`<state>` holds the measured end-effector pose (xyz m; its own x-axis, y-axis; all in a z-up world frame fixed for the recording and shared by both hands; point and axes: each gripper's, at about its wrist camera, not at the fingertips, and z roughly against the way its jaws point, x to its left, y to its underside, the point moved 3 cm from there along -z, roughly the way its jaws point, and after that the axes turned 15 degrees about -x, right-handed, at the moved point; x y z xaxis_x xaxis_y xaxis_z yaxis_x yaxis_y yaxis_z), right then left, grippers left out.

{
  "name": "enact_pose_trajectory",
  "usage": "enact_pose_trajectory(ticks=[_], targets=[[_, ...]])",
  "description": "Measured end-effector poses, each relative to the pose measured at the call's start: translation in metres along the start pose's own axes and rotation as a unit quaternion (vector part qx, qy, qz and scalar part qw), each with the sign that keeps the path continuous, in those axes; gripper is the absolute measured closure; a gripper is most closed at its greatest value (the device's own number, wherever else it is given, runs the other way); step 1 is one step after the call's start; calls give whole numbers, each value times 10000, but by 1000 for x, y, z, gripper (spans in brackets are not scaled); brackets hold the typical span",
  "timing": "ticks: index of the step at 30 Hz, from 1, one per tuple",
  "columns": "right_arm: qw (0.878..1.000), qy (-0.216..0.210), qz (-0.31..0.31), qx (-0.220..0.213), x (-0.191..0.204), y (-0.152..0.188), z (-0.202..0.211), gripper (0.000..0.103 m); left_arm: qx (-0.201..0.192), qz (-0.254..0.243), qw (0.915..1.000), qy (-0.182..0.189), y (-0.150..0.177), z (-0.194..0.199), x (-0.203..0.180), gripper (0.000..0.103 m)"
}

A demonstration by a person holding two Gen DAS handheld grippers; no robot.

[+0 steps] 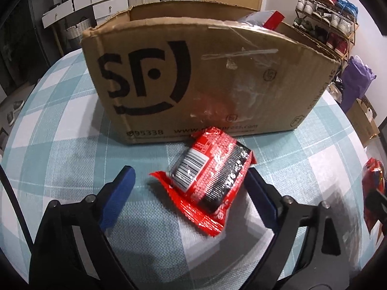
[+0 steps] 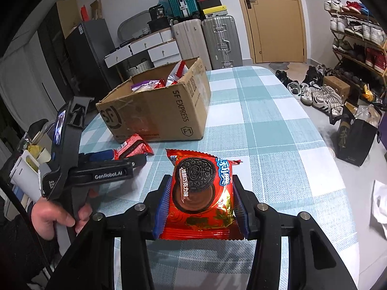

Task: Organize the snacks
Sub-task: 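Lower the left gripper onto the red Oreo bar pack and close it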

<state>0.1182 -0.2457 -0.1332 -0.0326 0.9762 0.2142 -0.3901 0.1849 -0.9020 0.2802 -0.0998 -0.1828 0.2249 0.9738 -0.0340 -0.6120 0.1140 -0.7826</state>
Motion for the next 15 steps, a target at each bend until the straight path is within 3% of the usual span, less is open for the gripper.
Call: enact_pose_trajectory(ticks=[3,7,10,15], targets=[[10000,-3,-44,-2,-1,1,2,56,-51,-42,10000,59,-4,-2,-2,29],[10000,-14,-73,11,-1,2,1,56,-96,-106,9996,234,-10,0,-4,60],[9999,-43,-103,26,1,3,1,56,-95,17,9988,485,-12,0,2,61],[9999,-107,-66,-2,8,1,4,56,-69,-7,9981,606,-9,6,0,61]])
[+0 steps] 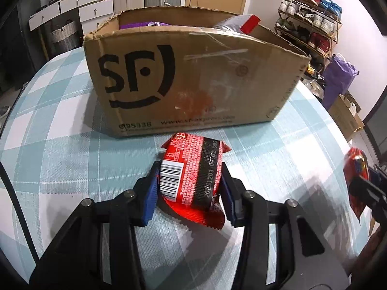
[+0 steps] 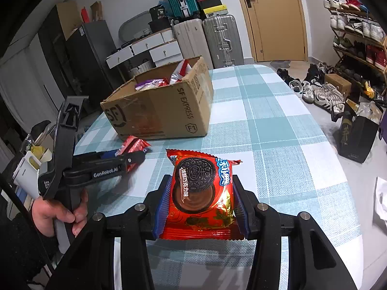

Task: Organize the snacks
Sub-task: 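Lower the left gripper onto the red Oreo bar pack and close it, then carry both red Oreo packs over the box with both grippers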

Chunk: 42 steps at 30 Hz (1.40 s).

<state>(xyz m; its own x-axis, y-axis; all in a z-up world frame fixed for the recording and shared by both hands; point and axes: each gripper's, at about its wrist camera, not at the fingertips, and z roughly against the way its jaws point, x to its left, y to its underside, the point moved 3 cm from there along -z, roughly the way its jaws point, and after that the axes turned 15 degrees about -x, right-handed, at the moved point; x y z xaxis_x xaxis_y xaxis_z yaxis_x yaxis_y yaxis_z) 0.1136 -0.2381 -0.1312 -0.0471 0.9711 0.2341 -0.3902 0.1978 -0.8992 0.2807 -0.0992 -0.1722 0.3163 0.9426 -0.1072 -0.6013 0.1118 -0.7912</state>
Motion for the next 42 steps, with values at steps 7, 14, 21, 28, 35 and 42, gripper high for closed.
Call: enact_pose_trajectory(ticks=[7,14,21,28,35,42], targets=[[10000,-57,22,-42,8,-3,4,56,4,-36,10000,47,-1,13,3,61],[9999,-113,-15,-105,12,-10,10,56,-79,-56,9999,104,-3,35,8,61],[9993,-249,-27,-264,20,-25,20,56,-211,29,9996,195,-7,59,14,61],[9983,-415,9,-416,32,-45,25,56,-350,76,9990,251,-22,82,12,61],[9960,-614,171,-633,48,-78,29,56,-565,36,9980,284,-50,107,11,61],[9921,-810,301,-915,65,-120,32,56,-787,-108,9962,347,-89,133,4,60]])
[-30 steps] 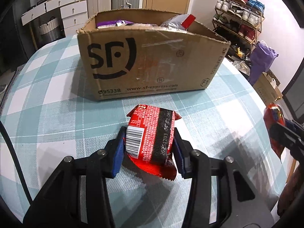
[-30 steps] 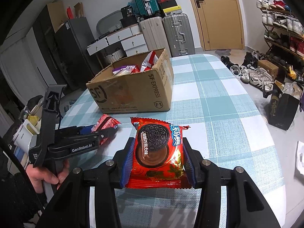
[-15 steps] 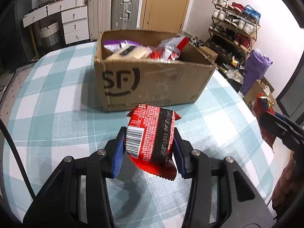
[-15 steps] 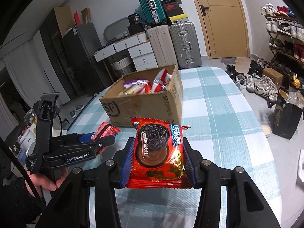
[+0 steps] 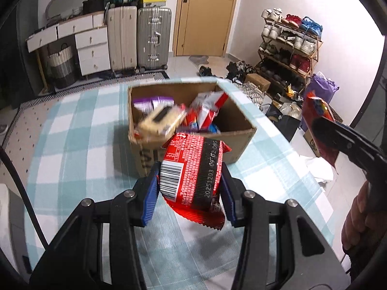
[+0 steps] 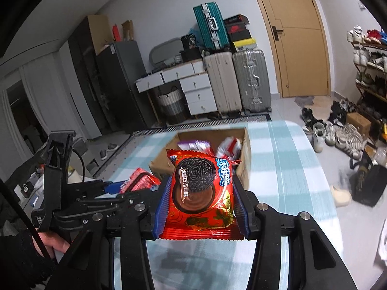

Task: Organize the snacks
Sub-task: 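Carry both red Oreo packs over the box with both grippers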

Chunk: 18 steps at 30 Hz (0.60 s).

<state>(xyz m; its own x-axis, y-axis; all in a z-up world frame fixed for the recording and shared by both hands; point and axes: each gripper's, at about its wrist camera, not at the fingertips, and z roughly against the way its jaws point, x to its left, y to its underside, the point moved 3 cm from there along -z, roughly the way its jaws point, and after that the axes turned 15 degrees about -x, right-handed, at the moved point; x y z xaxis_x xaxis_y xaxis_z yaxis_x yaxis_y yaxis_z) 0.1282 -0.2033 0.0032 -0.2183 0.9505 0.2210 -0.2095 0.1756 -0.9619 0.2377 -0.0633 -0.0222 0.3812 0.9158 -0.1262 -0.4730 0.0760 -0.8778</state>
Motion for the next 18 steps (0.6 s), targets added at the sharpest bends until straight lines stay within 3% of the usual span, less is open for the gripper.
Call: enact_pose_trajectory(ticks=[13,18], targets=[[9994,-277,41,-212,11,-74,-37,56,-300,226,9991,171,-91,12,4,60],[9994,-274,108,-169,9,-94,-65,56,-161,470,9983,298,-123,-3,14,60]])
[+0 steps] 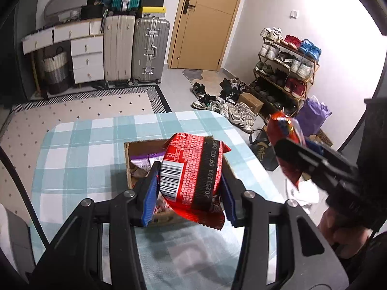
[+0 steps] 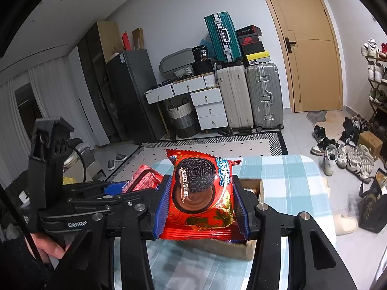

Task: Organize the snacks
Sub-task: 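Carry both red Oreo packs over the box with both grippers, then open both grippers to drop the Oreo packs into the box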

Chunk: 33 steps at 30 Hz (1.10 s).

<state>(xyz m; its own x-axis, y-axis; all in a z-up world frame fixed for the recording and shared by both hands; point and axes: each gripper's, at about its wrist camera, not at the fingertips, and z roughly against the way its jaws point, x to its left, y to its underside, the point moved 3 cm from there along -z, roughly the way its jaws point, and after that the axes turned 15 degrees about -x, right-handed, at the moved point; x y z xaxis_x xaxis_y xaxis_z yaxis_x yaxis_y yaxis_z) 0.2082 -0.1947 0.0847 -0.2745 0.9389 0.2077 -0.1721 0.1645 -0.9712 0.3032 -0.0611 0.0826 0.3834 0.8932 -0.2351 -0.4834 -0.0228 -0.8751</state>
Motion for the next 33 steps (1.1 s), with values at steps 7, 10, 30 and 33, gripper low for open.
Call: enact_pose_trajectory(ticks=[7,10,30,33], targets=[[9999,11,-14,104,-10,-16,-51,56,336,251,9991,-23,-19,-47,16,61],[9998,17,-66,179,-15,-16,-76,56,418,278,9987,-33,-19,-69,24,61],[9960,281,-360,764,-64,43,-157,25,1104,465,9926,-214,25,-146,58,41],[9969,314,-434,568,-74,42,-144,25,944,388,9941,-364,26,-139,60,28]])
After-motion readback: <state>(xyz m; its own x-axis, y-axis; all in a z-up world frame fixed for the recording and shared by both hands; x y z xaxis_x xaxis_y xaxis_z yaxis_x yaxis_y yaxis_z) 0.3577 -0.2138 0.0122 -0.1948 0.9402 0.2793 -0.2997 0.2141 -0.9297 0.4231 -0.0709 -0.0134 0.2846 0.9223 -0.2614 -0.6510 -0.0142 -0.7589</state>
